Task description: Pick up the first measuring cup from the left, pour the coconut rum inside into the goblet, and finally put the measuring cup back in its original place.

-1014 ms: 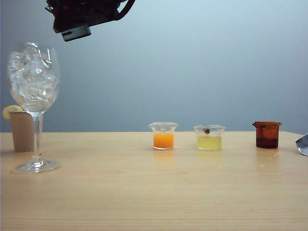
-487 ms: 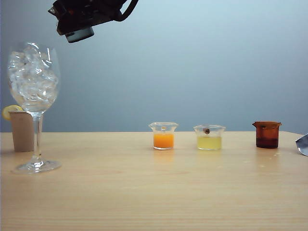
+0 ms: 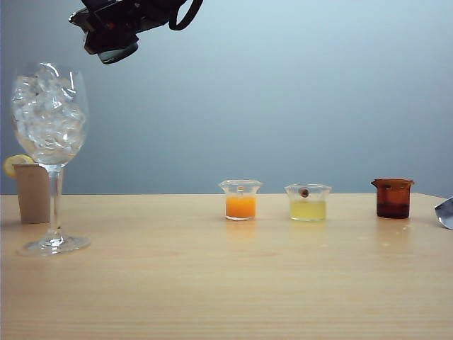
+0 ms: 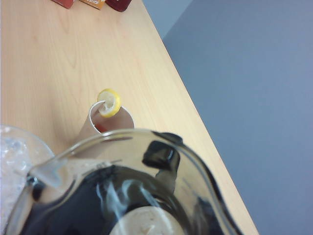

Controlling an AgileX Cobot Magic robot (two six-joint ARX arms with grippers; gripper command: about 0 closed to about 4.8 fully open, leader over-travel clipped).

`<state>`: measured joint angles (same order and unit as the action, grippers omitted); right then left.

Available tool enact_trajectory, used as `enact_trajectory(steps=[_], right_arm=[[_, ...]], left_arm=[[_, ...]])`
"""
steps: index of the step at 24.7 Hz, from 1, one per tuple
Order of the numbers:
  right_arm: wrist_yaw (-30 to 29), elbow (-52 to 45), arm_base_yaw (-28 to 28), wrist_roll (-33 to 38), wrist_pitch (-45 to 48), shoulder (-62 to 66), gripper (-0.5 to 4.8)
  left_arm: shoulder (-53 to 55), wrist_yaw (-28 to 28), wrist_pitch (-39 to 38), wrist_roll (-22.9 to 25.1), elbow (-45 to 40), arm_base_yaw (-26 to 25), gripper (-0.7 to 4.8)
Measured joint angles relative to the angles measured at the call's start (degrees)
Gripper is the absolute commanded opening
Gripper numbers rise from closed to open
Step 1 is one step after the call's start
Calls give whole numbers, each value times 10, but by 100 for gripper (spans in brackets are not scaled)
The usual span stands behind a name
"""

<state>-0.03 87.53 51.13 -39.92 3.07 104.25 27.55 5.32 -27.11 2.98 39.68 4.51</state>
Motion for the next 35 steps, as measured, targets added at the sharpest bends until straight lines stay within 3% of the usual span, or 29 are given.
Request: enact_trajectory(steps=[35], right_arm=[[-12,48,4,-76,-2,34,84]], left_arm=[[0,0,0,0,0,0,-4]])
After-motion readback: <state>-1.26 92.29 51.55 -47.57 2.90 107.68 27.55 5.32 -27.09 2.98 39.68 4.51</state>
